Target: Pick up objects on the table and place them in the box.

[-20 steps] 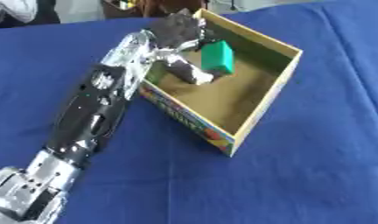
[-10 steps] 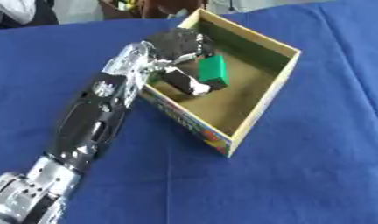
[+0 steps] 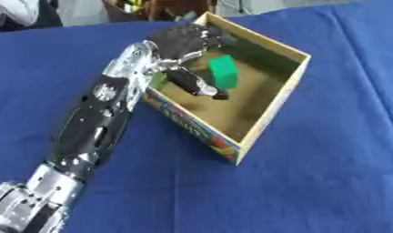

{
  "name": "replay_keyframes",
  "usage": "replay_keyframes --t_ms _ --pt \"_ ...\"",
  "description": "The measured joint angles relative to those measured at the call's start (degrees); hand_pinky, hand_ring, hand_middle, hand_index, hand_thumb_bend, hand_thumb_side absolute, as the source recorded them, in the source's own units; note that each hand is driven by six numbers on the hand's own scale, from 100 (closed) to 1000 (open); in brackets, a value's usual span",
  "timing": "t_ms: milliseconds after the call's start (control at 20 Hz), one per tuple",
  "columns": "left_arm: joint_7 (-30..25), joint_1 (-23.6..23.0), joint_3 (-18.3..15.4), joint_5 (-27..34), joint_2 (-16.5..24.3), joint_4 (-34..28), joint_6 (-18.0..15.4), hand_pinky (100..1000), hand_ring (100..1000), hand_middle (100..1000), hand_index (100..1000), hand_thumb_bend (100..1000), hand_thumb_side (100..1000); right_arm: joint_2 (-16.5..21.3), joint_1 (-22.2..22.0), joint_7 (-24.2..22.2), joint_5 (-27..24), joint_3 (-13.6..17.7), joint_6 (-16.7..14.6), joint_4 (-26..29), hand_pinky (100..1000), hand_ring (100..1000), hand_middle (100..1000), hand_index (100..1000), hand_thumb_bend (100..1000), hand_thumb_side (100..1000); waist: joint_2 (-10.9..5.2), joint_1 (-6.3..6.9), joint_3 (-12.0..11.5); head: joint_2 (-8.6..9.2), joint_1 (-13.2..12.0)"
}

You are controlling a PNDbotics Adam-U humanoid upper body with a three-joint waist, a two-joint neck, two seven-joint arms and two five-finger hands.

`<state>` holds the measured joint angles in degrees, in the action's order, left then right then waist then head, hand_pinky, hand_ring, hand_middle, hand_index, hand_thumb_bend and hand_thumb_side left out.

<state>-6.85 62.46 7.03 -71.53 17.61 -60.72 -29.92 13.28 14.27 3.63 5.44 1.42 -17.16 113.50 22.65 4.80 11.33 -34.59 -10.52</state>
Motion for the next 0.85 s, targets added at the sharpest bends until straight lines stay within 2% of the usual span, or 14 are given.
replay_keyframes --t_ms 50,100,350,550,700,850 --pt "0.7 0.0 -0.7 0.7 0.0 -0.9 0.4 732 800 805 988 680 997 0.0 -0.2 0.0 0.0 0.0 0.0 0.0 888 908 711 846 100 830 -0.23 -0.02 -0.4 -0.15 0.2" --pt "1.4 0.0 -1.4 1.4 0.0 -2.0 0.7 675 748 753 947 574 1000 0.0 -0.3 0.2 0.0 0.2 0.1 0.0 887 908 711 846 100 831 -0.49 -0.07 -0.8 -0.34 0.6" --pt "5.4 -1.7 -7.0 5.2 0.0 -8.1 2.4 534 628 655 864 337 1000 0.1 -1.2 1.3 0.0 1.1 0.2 0.0 886 907 712 846 100 832 -1.74 -0.37 -3.3 -1.76 2.7" --pt "8.6 -6.2 -9.4 8.4 0.1 -13.3 4.4 487 599 626 839 276 1000 0.3 -1.5 2.4 0.0 1.9 0.3 0.0 885 906 712 845 100 833 -2.32 -1.11 -5.1 -2.16 4.6" --pt "10.9 -9.9 -9.5 10.8 0.2 -17.1 6.4 479 579 616 829 201 983 0.6 -1.7 3.0 0.0 2.3 0.3 0.0 885 906 713 845 100 834 -2.59 -1.53 -5.9 -2.16 5.6" --pt "13.3 -13.7 -9.8 13.1 0.4 -20.9 8.5 484 578 627 841 173 987 0.6 -1.8 3.5 0.0 2.6 0.2 0.0 884 905 713 845 100 835 -2.94 -2.12 -6.9 -2.16 6.4"
